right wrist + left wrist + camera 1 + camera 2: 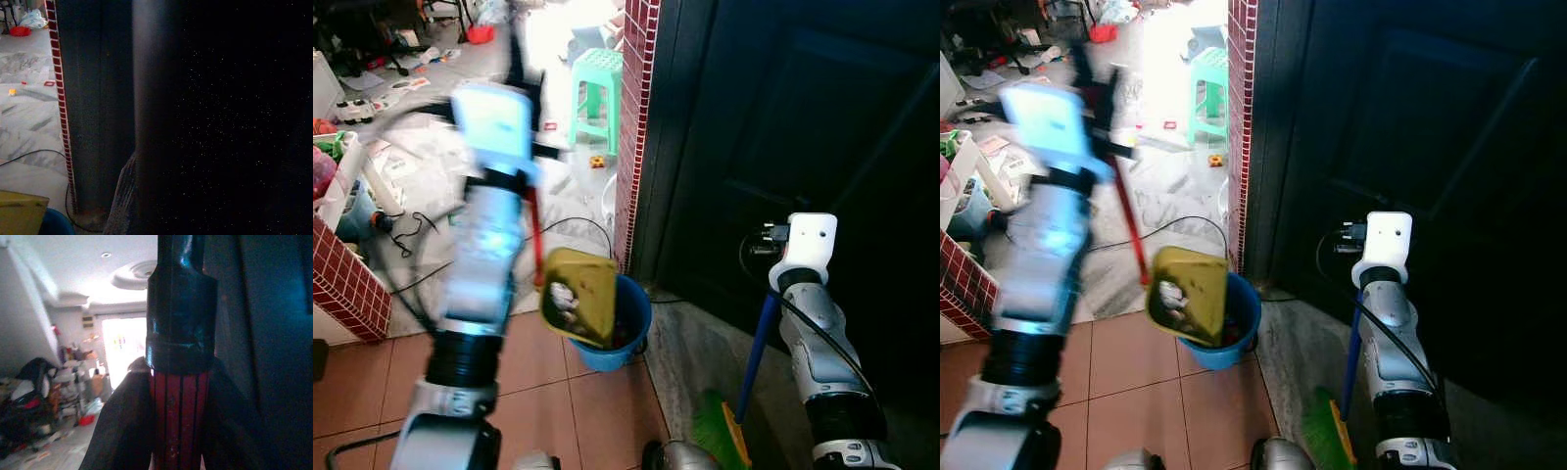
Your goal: Sweep floor
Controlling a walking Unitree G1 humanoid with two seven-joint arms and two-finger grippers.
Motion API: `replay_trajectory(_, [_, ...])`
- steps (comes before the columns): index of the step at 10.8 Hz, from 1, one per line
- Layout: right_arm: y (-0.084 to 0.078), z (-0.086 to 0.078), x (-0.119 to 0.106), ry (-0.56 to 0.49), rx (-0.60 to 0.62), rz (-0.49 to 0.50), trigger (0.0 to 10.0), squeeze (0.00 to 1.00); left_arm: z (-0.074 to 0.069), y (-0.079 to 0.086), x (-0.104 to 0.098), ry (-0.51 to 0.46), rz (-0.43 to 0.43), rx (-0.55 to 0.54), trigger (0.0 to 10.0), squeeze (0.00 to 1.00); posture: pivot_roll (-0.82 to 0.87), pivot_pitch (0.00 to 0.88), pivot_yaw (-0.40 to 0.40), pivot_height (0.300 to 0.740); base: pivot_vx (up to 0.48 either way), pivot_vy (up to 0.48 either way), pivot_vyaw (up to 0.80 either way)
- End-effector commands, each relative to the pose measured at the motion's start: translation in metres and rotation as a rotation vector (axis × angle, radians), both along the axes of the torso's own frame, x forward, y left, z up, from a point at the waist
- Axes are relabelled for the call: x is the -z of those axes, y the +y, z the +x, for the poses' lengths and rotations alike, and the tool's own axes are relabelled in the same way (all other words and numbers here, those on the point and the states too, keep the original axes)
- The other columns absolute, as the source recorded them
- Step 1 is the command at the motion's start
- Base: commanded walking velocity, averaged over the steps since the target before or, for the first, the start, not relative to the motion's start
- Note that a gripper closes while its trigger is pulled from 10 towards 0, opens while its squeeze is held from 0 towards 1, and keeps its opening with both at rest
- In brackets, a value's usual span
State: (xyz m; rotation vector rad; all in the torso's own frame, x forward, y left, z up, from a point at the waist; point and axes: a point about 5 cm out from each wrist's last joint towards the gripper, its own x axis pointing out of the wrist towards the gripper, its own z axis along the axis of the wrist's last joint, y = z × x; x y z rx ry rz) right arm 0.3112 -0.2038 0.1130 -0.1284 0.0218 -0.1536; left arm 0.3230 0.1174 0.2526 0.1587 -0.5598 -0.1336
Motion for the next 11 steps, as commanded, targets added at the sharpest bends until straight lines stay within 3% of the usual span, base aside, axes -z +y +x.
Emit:
replay_trajectory(1, [0.000,0.003,-0.012,-0.050,-0.005,-0.015,10.0,0.00,-0.010,-0.014,-0.018,-0.129,0.053,0.055,10.0,0.00,-0.06,0.036,-0.016,0.740,0.000,0.000,0.00])
replay_trajectory(3, [0.001,0.003,-0.012,-0.051,-0.004,-0.014,10.0,0.00,-0.023,-0.051,-0.008,-0.220,0.311,0.202,10.0,0.00,-0.06,0.036,-0.014,0.740,0.000,0.000,0.00])
replay_trajectory(6, [0.003,0.003,-0.010,-0.052,-0.004,-0.011,10.0,0.00,-0.035,-0.078,0.008,-0.194,0.314,0.347,10.0,0.00,-0.05,0.036,-0.009,0.740,0.000,0.000,0.00])
replay_trajectory(7, [0.004,0.003,-0.010,-0.051,-0.005,-0.009,10.0,0.00,-0.036,-0.082,0.007,-0.179,0.273,0.364,10.0,0.00,-0.05,0.033,-0.008,0.740,0.000,0.000,0.00])
replay_trajectory(10, [0.006,0.005,-0.009,-0.052,-0.008,-0.007,10.0,0.00,-0.037,-0.088,0.010,-0.173,0.260,0.402,10.0,0.00,-0.04,0.024,-0.005,0.740,0.000,0.000,0.00])
replay_trajectory(11, [0.007,0.005,-0.009,-0.055,-0.009,-0.006,10.0,0.00,-0.039,-0.089,0.010,-0.205,0.305,0.393,10.0,0.00,-0.04,0.023,-0.002,0.740,0.000,0.000,0.00])
